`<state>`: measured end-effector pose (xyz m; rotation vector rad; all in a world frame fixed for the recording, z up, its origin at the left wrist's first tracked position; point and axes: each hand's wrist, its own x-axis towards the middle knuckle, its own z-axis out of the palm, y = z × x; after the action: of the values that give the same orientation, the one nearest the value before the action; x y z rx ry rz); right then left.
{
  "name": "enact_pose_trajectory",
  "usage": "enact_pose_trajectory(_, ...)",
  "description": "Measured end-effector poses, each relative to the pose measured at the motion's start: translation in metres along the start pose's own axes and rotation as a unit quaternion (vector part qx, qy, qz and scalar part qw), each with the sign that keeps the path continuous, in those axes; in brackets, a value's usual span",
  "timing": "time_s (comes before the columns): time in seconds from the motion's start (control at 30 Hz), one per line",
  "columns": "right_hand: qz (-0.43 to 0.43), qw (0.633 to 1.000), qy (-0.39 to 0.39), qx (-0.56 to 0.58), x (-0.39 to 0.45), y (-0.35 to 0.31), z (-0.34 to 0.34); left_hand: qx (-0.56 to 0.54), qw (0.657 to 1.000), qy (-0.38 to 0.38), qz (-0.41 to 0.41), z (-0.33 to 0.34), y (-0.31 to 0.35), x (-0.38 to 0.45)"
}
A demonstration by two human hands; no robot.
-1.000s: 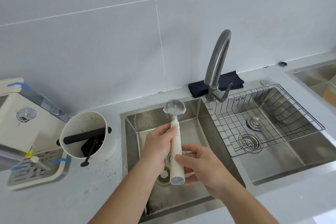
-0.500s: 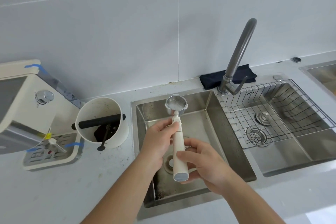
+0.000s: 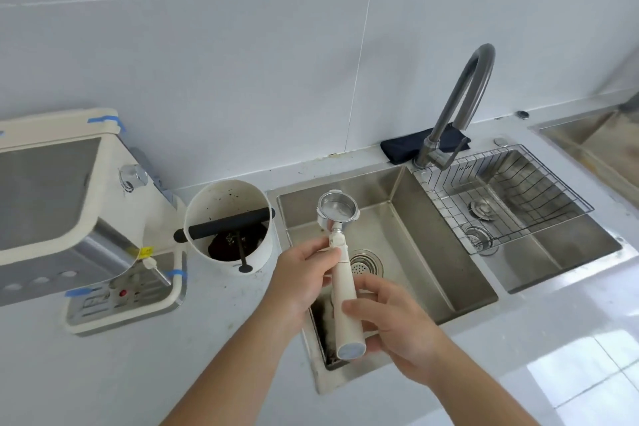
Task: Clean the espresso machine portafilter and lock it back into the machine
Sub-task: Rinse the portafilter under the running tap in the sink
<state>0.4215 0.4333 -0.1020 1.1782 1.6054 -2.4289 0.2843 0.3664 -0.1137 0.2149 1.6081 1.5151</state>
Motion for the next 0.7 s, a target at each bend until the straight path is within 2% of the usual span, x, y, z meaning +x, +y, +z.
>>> enact_pose_trajectory(0.37, 0.011, 1.0, 0.015, -0.012, -0.02, 0.04, 0.072, 0.016, 0.999, -0.034, 0.001, -0.071, -0.018, -0.041)
enact_pose_trajectory(0.7, 0.047, 0.998, -0.035, -0.035, -0.018, 0.074, 0.137, 0.044, 0.999, 0.013, -0.025, -0.15, -0.04, -0.079)
